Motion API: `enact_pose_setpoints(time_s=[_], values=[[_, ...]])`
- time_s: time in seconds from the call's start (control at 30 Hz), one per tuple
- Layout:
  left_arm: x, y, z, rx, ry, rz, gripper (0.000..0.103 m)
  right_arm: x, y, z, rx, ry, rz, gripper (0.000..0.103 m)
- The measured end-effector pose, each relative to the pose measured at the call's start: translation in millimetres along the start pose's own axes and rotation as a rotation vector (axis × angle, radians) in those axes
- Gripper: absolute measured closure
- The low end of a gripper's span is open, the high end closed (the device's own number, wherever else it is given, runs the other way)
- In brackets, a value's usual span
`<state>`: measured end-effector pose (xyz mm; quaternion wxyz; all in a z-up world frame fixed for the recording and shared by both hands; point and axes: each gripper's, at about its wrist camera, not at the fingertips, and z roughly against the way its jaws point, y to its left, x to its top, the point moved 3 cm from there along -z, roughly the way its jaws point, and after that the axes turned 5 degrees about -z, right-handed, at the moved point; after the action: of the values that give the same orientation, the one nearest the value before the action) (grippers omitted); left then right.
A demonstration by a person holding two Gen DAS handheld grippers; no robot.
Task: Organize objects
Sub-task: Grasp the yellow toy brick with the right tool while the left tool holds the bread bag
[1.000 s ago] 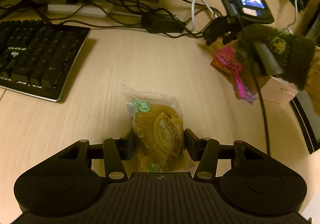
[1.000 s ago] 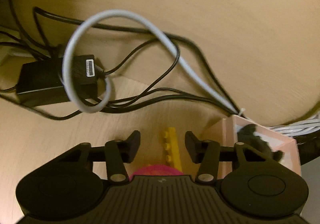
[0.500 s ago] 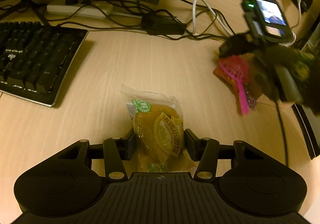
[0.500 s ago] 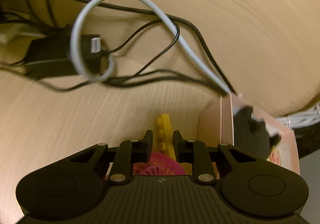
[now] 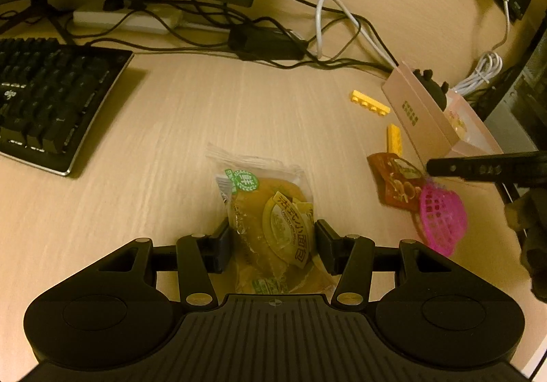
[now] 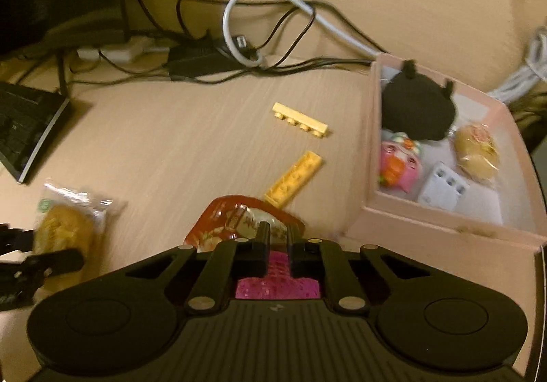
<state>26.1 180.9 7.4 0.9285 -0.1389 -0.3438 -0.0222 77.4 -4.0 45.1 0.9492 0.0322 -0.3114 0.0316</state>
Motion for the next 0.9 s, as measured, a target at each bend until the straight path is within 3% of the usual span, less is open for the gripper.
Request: enact_pose_setpoints(time_s=[0.1, 0.2, 0.27, 0.4, 0.7, 0.9], values=[[-3, 1, 1, -0.009, -0.025, 0.002, 0.048, 20, 1, -7, 0.006, -0.007, -0.066, 0.074], [-6, 2, 3, -0.011, -0.042, 0.022, 0.048, 43, 6, -22, 0.030, -0.028, -0.113, 0.048], [-7, 2, 3, -0.011, -0.043, 0.019, 0.048, 57, 14, -39, 0.002, -0.046, -0.100, 0.040], [-8, 6, 6, -0.028, -0.041, 0.034, 0.048, 73, 18, -80, -0.096, -0.026, -0.184, 0.036], [-8, 11, 8, -0.056, -0.024, 0.050, 0.048, 87, 13, -123, -0.288, -0.045, -0.308, 0.035], [-8, 14, 8, -0.074, -0.019, 0.053, 0.048, 88, 15, -122, -0.274, -0.065, -0.261, 0.040]])
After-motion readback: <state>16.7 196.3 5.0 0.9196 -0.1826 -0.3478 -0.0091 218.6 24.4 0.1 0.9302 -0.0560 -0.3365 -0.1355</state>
